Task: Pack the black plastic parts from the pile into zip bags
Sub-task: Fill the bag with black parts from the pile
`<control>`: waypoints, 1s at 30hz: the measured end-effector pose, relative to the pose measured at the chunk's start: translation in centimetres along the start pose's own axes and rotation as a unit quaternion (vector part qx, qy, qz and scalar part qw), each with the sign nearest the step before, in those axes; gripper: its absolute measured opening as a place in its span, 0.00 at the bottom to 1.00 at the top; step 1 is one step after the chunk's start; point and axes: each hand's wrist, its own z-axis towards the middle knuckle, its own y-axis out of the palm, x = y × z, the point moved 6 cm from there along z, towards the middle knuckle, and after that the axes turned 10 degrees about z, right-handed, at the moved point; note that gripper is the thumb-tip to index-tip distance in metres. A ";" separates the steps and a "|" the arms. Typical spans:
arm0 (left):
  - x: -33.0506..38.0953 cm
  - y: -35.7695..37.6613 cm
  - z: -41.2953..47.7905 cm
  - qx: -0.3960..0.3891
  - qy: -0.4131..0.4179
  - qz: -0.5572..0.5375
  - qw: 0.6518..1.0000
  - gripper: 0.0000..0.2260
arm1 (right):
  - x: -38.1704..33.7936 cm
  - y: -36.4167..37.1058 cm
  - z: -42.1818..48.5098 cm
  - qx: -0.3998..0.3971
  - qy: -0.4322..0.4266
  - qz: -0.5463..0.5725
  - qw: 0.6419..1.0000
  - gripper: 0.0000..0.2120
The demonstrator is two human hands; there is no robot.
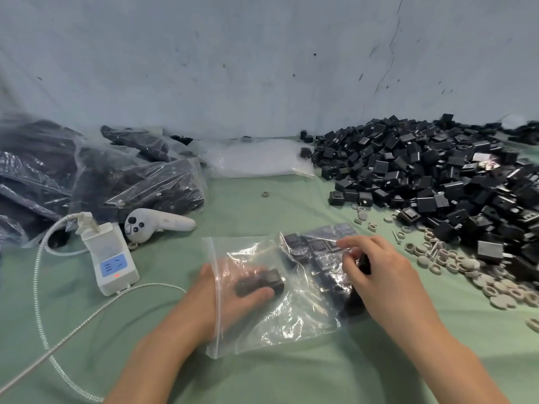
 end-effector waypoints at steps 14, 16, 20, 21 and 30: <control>1.3 1.9 2.3 -0.097 0.029 -0.156 0.983 0.15 | 0.3 1.5 2.0 -0.080 -0.031 -0.128 0.988 0.10; 1.4 2.0 2.6 -0.086 0.045 -0.152 0.984 0.15 | 0.5 1.8 2.2 -0.095 -0.028 -0.146 0.984 0.10; 1.6 2.3 3.3 -0.056 0.082 -0.107 0.989 0.17 | 0.7 2.2 2.4 -0.119 -0.026 -0.179 0.976 0.11; 1.7 2.3 3.5 -0.032 0.093 -0.086 0.991 0.17 | 0.7 2.3 2.4 -0.122 -0.027 -0.184 0.975 0.10; 2.9 2.3 4.3 0.043 0.100 -0.085 0.990 0.13 | 0.5 2.3 2.5 -0.143 -0.030 -0.189 0.971 0.10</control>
